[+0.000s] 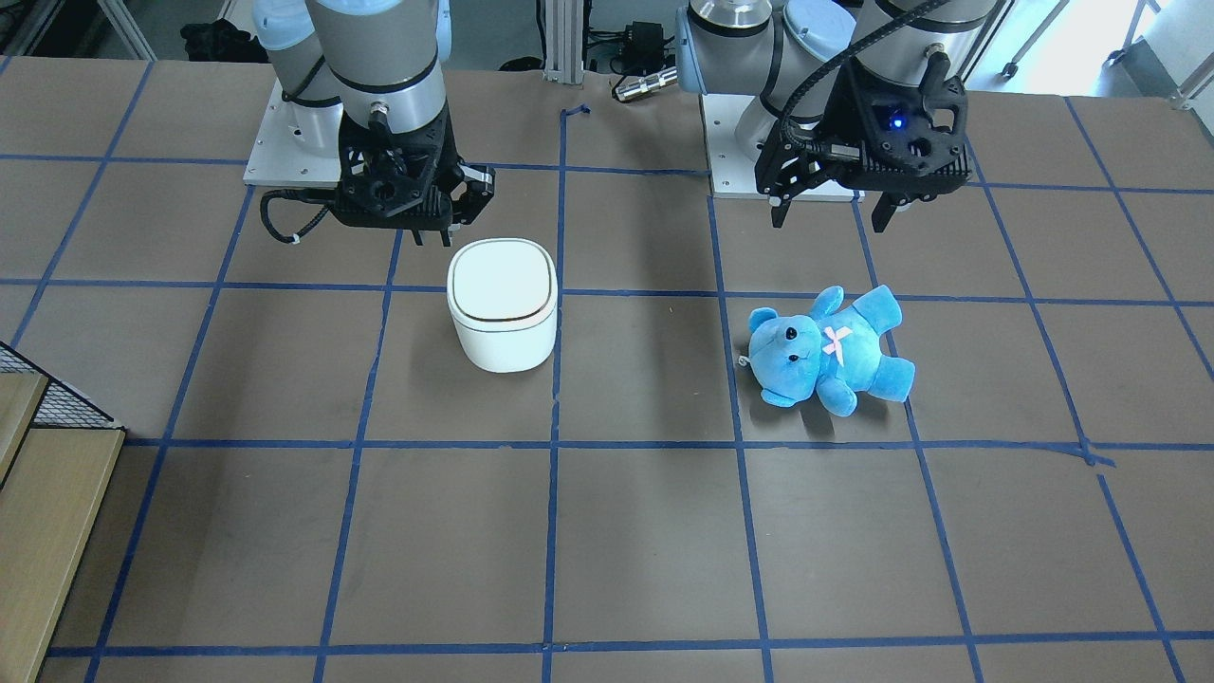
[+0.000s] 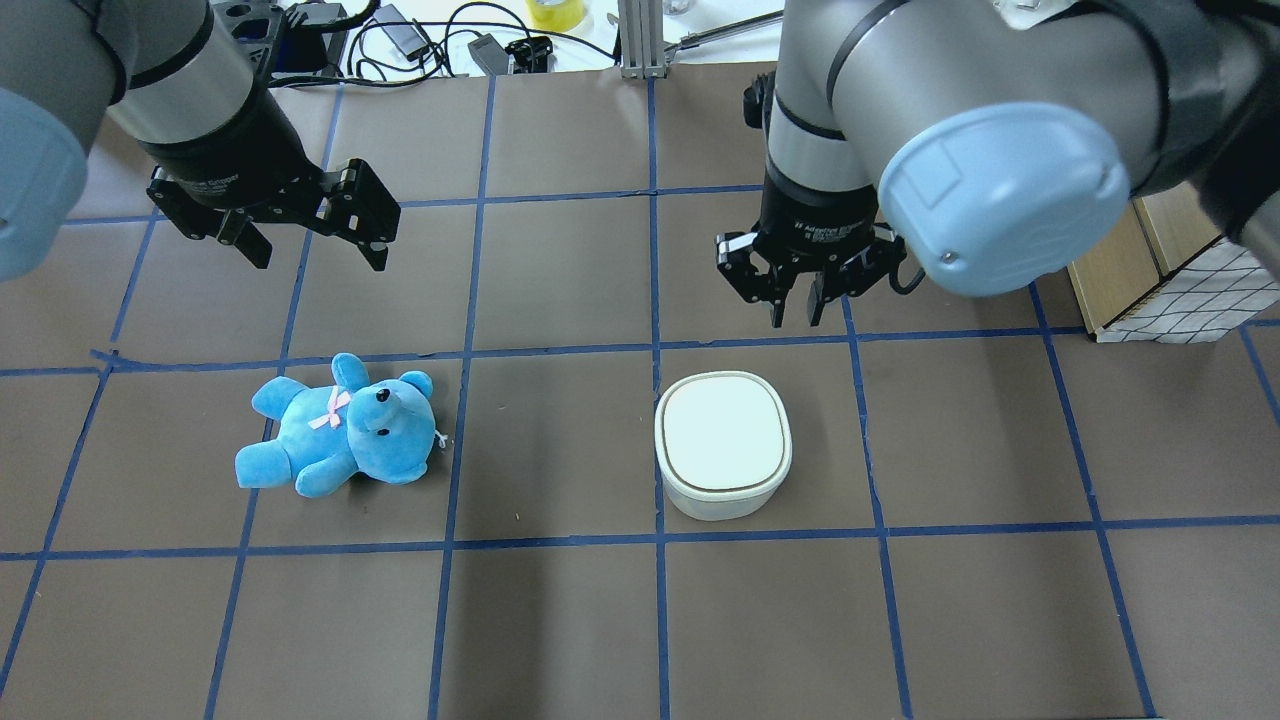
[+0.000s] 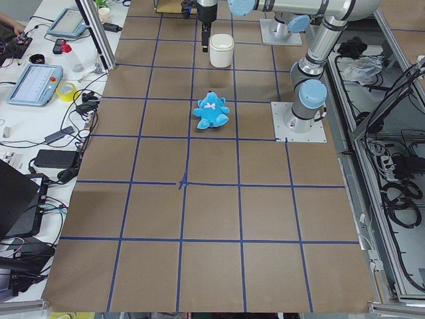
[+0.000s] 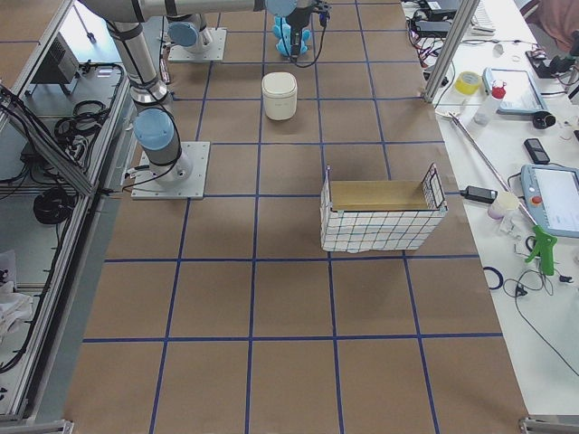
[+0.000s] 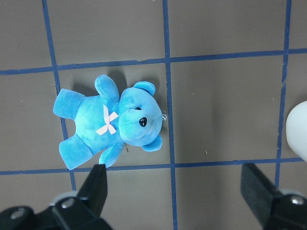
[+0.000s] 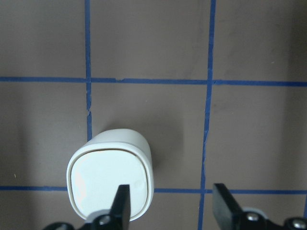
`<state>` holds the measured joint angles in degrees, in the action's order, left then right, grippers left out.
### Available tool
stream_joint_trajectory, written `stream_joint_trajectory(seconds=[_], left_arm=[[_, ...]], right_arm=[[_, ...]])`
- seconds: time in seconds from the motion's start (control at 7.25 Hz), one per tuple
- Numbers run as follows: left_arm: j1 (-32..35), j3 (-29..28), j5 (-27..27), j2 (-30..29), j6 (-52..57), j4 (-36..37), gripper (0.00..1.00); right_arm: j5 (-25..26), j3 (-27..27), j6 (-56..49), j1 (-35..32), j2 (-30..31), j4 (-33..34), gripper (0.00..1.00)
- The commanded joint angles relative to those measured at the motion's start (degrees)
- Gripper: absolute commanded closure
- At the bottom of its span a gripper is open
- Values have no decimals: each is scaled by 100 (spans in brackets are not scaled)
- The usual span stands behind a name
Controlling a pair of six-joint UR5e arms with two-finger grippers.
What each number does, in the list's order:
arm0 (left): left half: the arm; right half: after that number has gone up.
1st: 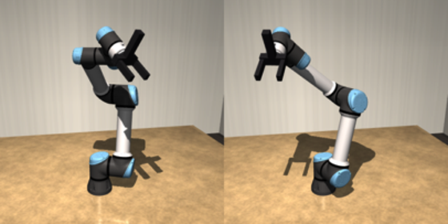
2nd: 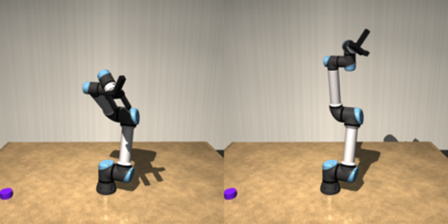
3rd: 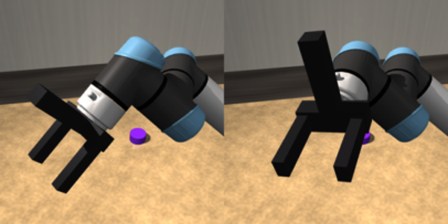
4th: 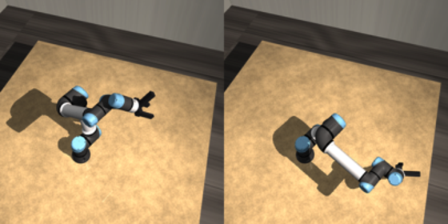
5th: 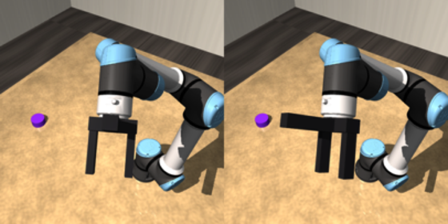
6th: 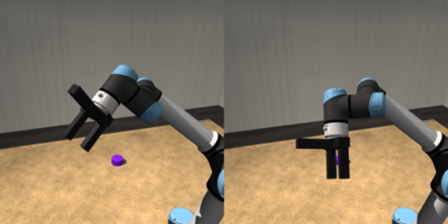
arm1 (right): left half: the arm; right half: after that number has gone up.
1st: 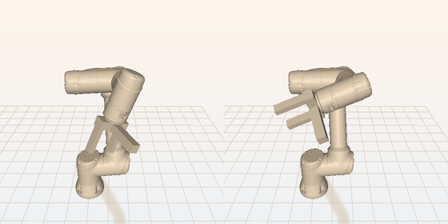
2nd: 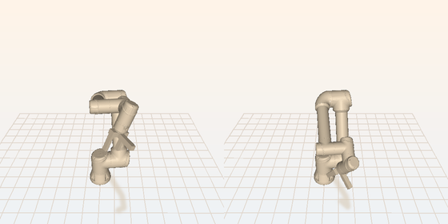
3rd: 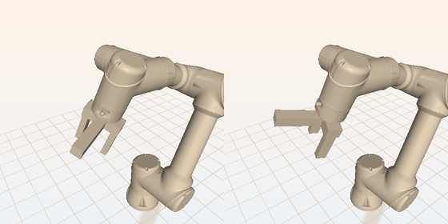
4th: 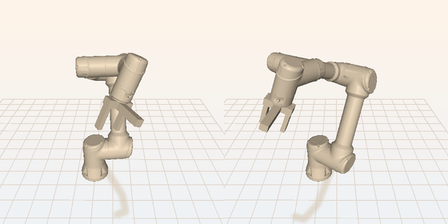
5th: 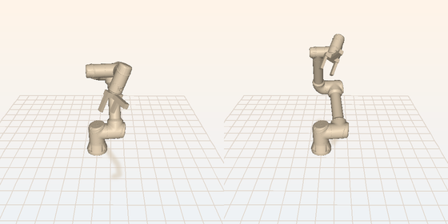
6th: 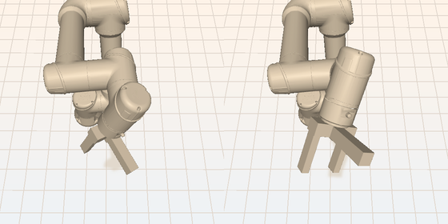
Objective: Open trash can with right arm
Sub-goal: 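Move the right gripper over the white trash can and lower onto its lid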
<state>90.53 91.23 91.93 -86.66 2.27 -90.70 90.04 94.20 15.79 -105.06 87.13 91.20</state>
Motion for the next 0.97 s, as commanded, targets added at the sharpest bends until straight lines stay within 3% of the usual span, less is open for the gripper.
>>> stream_joint_trajectory(seconds=[0.0, 0.28, 0.83], left_arm=[[0, 0, 0, 0, -8, 0, 0], [0, 0, 0, 0, 1, 0, 0], [0, 0, 0, 0, 1, 0, 0]], right_arm=[[-21, 807, 144, -85, -90, 659, 100], [-12, 1117, 144, -304, -275, 1179, 100], [23, 1145, 100, -375, -582, 1208, 100]])
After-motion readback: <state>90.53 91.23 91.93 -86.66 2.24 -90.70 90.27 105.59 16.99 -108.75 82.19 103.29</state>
